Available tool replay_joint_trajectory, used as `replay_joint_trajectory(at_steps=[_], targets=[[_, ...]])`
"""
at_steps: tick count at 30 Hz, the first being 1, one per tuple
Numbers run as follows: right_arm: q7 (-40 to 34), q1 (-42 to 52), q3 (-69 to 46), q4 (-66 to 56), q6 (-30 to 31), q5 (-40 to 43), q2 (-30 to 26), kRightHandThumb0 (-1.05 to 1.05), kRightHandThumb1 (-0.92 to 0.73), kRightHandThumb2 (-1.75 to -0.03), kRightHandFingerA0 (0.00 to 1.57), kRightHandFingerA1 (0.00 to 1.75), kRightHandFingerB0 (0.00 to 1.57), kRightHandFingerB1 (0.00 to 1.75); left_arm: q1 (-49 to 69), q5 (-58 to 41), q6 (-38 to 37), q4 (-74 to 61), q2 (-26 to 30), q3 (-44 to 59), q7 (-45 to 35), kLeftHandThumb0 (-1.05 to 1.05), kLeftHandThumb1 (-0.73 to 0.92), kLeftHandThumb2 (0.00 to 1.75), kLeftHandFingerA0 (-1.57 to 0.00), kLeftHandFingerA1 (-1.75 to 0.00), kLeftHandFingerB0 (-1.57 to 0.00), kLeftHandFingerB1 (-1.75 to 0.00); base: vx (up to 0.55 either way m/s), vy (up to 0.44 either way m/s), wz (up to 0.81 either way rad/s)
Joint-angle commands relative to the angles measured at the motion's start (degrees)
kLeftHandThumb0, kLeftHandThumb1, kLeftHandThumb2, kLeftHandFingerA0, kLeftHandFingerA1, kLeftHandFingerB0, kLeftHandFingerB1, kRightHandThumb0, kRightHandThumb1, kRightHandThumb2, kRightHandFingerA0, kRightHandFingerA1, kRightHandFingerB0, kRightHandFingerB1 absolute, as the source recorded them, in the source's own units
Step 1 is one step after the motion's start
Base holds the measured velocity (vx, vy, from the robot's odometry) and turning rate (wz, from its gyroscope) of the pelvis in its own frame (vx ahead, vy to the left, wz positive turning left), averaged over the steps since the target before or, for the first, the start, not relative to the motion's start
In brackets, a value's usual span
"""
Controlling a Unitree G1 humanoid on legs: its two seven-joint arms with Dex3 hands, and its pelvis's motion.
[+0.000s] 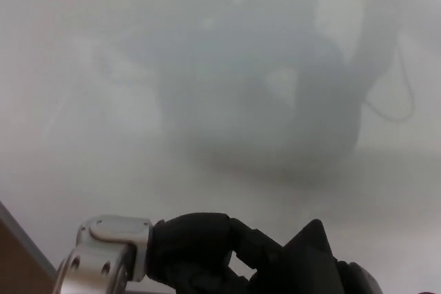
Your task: A magnetic marker holder is on the left hand side of the white board, the robot put the index and middle finger into the opening of the container and pull off the magnetic holder and hand it to a human on the left hand side.
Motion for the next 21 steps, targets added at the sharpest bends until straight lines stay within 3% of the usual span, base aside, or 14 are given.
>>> replay_joint_trajectory(at_steps=[1, 4, 5, 9, 10, 12, 13, 14, 15, 21], targets=[[-4.6, 2.3, 0.9, 1.0, 2.1, -2.0, -1.2, -0.44, -0.61, -0.58, 0.94, 0.76, 0.68, 0.6, 9.8, -73.4, 12.3, -15.8, -0.7, 43.1, 23.7, -0.42, 0.7, 0.61, -1.04, -1.15, -0.81, -0.8, 0.0, 0.0, 0.0], [-4.3, 2.6, 1.1, 1.1, 2.7, -2.1, -1.0, -0.43, -0.6, -0.58, 0.95, 0.77, 0.69, 0.6, 11.7, -80.6, 9.3, -16.9, 1.6, 45.4, 30.1, -0.44, 0.72, 0.62, -1.03, -1.19, -0.79, -0.8, 0.0, 0.0, 0.0], [-4.7, 2.6, 1.3, 1.3, 2.5, -2.3, -1.0, -0.44, -0.6, -0.58, 0.95, 0.75, 0.7, 0.61, 12.4, -83.9, 7.8, -16.0, 3.9, 48.6, 32.9, -0.49, 0.8, 0.64, -1.05, -1.06, -0.77, -0.74, 0.0, 0.0, 0.0], [-4.8, 3.1, 1.4, 1.6, 2.1, -2.3, -0.9, -0.45, -0.6, -0.58, 0.96, 0.77, 0.7, 0.61, 14.1, -88.1, 7.9, -12.1, 8.8, 55.2, 36.8, -0.5, 0.81, 0.64, -1.08, -0.99, -0.79, -0.7, 0.0, 0.0, 0.0], [-5.6, 3.2, 1.8, 1.7, 2.4, -3.0, -1.1, -0.44, -0.6, -0.58, 0.96, 0.76, 0.7, 0.61, 15.4, -90.2, 11.2, -7.5, 12.2, 58.5, 36.0, -0.45, 0.77, 0.63, -1.0, -1.02, -0.76, -0.5, 0.0, 0.0, 0.0], [-5.7, 3.2, 1.9, 1.8, 2.5, -3.1, -1.1, -0.44, -0.6, -0.58, 0.96, 0.77, 0.7, 0.61, 16.4, -92.1, 12.6, -5.0, 14.0, 60.4, 36.4, -0.42, 0.74, 0.62, -0.95, -1.06, -0.77, -0.49, 0.0, 0.0, 0.0], [-5.7, 3.2, 1.9, 2.0, 2.6, -3.1, -1.2, -0.44, -0.59, -0.58, 0.97, 0.76, 0.71, 0.62, 16.8, -92.4, 13.0, -3.6, 14.8, 62.1, 36.1, -0.45, 0.8, 0.63, -0.96, -0.89, -0.74, -0.66, 0.0, 0.0, 0.0], [-5.8, 3.2, 2.0, 2.1, 2.6, -3.1, -1.2, -0.44, -0.59, -0.58, 0.97, 0.76, 0.71, 0.62, 17.0, -92.3, 13.2, -2.8, 15.3, 63.1, 35.6, -0.45, 0.8, 0.63, -0.96, -0.89, -0.74, -0.66, 0.0, 0.0, 0.0], [-5.8, 3.2, 2.0, 2.2, 2.8, -3.1, -1.2, -0.45, -0.6, -0.58, 0.96, 0.77, 0.71, 0.61, 17.1, -91.9, 14.2, -0.9, 16.3, 64.9, 34.7, -0.46, 0.8, 0.65, -0.99, -0.92, -0.76, -0.54, 0.0, 0.0, 0.0], [-5.1, 3.5, 2.1, 2.5, 4.0, -3.1, -0.8, -0.44, -0.6, -0.58, 0.96, 0.79, 0.71, 0.6, 17.7, -92.9, 14.3, 0.2, 17.1, 67.3, 35.1, -0.45, 0.81, 0.64, -0.94, -0.95, -0.74, -0.61, 0.0, 0.0, 0.0]])
